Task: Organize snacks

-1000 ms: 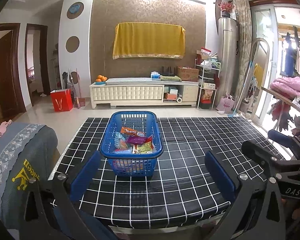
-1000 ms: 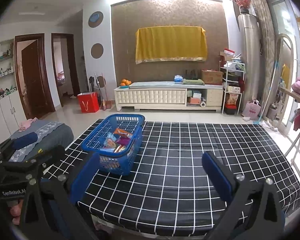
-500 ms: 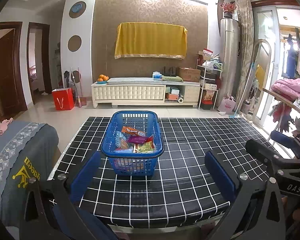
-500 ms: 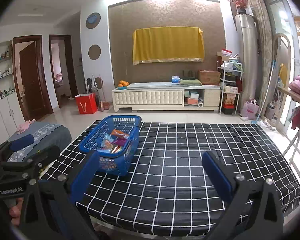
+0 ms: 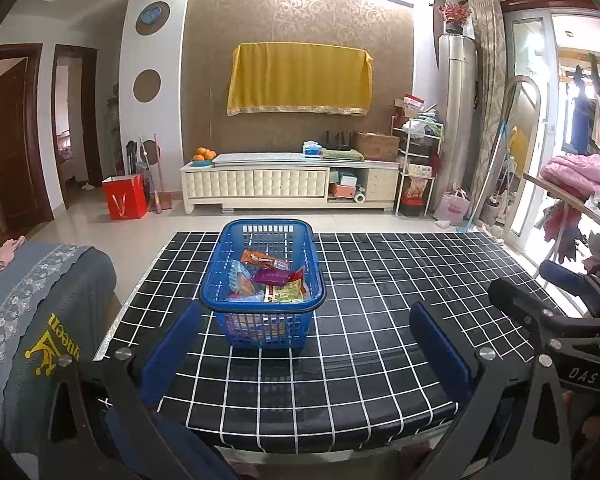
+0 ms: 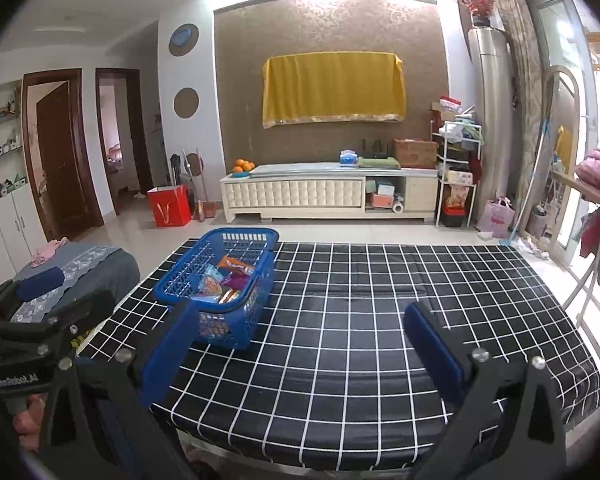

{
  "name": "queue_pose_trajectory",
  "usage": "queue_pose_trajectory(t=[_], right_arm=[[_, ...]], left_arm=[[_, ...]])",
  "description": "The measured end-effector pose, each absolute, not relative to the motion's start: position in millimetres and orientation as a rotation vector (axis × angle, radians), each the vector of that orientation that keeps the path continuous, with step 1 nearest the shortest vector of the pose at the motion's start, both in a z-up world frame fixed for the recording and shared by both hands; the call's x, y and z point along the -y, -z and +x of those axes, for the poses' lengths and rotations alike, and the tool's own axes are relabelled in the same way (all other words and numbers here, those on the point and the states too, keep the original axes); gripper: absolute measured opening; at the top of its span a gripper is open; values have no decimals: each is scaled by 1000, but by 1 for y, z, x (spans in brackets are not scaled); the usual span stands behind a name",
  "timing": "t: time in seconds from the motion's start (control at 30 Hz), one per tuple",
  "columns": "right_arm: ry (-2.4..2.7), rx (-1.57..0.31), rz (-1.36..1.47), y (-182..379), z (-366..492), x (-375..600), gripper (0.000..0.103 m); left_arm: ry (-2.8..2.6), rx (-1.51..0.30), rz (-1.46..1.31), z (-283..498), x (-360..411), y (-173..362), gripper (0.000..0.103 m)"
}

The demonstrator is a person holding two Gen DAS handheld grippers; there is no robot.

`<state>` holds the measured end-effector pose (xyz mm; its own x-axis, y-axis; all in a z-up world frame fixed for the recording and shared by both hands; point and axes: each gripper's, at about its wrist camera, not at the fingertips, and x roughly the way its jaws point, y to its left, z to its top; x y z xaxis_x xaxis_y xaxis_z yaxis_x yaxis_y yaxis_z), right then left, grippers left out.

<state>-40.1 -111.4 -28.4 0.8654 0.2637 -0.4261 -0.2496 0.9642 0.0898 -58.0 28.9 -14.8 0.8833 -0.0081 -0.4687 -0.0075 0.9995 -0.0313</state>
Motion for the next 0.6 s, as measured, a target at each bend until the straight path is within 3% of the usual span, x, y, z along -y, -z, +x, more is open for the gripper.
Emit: queue_pose_trajectory(t=[0.6], right_arm=[[-270, -450, 26, 28, -45, 109, 103]], left_arm=[[9, -483, -42, -65, -28, 15, 103]])
